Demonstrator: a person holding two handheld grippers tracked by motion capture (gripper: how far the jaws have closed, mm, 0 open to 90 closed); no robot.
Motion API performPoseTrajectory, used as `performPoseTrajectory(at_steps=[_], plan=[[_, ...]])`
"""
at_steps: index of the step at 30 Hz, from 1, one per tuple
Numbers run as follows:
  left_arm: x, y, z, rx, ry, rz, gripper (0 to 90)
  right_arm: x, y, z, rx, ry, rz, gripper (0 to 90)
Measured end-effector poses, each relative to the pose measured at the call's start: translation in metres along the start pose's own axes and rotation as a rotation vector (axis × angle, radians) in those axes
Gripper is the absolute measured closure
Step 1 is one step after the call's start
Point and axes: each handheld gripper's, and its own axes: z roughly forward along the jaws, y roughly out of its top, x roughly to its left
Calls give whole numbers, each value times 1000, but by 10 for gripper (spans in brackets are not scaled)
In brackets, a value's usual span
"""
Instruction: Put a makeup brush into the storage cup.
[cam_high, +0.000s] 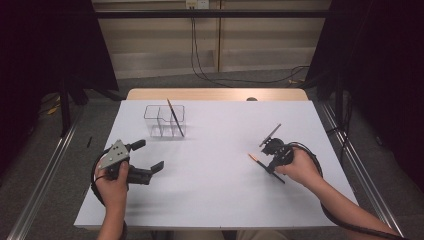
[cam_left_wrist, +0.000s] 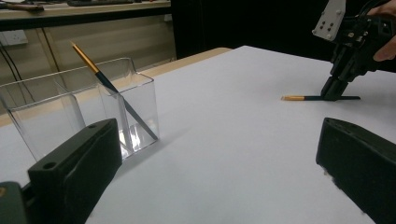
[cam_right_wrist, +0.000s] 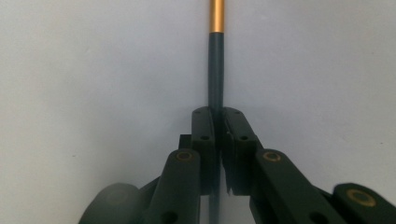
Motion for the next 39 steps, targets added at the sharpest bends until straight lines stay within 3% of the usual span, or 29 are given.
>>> performPoseTrajectory(at_steps=[26, 39], plan=[[-1, 1, 1, -7, -3, -10, 3, 3, 9, 1, 63, -23, -10, 847], [1, 1, -1, -14, 0, -13, 3, -2, 1, -1, 4, 19, 47, 848]])
